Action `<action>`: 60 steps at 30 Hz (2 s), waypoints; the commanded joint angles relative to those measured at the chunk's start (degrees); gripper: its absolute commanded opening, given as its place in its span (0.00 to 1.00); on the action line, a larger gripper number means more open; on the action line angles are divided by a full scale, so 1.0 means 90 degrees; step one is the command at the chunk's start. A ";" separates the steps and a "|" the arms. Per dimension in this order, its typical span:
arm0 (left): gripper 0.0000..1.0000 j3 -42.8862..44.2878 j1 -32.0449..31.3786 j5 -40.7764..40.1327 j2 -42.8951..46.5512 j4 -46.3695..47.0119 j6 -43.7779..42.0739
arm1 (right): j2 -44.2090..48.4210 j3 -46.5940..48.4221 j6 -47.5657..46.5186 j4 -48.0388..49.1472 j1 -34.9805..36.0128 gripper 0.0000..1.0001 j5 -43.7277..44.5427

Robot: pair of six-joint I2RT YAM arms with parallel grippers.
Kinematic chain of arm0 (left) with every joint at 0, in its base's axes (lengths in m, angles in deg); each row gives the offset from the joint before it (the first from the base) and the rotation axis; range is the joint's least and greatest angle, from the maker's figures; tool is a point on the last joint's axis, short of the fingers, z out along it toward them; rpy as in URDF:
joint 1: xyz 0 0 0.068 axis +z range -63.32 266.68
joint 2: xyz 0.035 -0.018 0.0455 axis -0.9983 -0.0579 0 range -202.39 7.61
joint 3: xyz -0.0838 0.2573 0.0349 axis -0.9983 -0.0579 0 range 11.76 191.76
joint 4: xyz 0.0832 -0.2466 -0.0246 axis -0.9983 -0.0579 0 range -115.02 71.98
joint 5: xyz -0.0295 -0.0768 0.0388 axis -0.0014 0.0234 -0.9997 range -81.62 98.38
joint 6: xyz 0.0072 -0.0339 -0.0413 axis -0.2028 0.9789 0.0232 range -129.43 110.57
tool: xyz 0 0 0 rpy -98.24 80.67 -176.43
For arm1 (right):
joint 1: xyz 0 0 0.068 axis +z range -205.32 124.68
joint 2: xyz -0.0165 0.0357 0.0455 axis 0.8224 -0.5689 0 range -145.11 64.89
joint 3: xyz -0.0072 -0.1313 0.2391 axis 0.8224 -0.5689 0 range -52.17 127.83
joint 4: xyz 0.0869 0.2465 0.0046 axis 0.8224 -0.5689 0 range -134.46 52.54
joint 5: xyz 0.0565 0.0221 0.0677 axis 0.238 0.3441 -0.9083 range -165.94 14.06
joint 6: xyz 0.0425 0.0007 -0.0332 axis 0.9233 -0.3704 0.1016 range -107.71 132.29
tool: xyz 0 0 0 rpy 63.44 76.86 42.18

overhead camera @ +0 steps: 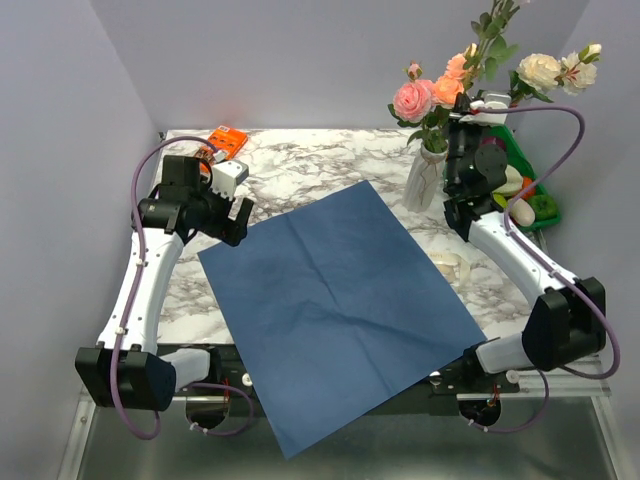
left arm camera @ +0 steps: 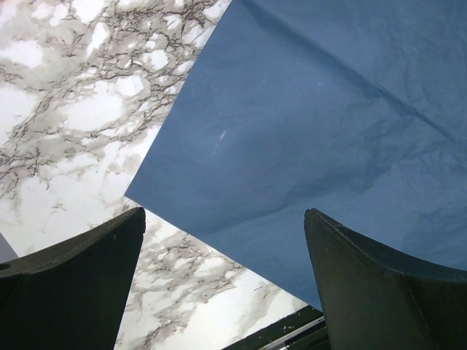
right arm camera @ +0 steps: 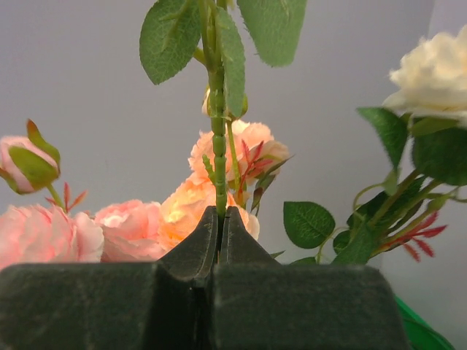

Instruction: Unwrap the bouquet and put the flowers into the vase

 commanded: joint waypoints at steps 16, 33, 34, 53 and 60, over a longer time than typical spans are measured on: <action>0.99 0.0290 0.0055 -0.0111 -0.0120 0.0019 -0.0312 | -0.1179 0.0036 -0.0171 0.1576 -0.0264 0.01 -0.0181; 0.99 0.0309 0.0055 0.0153 -0.0159 0.0048 -0.0019 | 0.0627 -0.1333 0.0542 -0.0569 -0.0118 1.00 -0.0670; 0.99 0.0338 0.0055 0.0163 -0.0149 0.0058 0.0020 | 0.0696 -0.1343 0.0581 -0.0737 -0.0088 1.00 -0.0661; 0.99 -0.0296 0.0055 -0.0599 0.0232 0.0380 0.0801 | 0.3049 -0.0845 0.3091 -0.6832 0.0898 1.00 -0.1929; 0.99 -0.0315 0.0055 -0.0345 0.0242 0.0341 0.1036 | 0.3050 -0.0494 0.3033 -0.7719 0.0937 1.00 -0.1599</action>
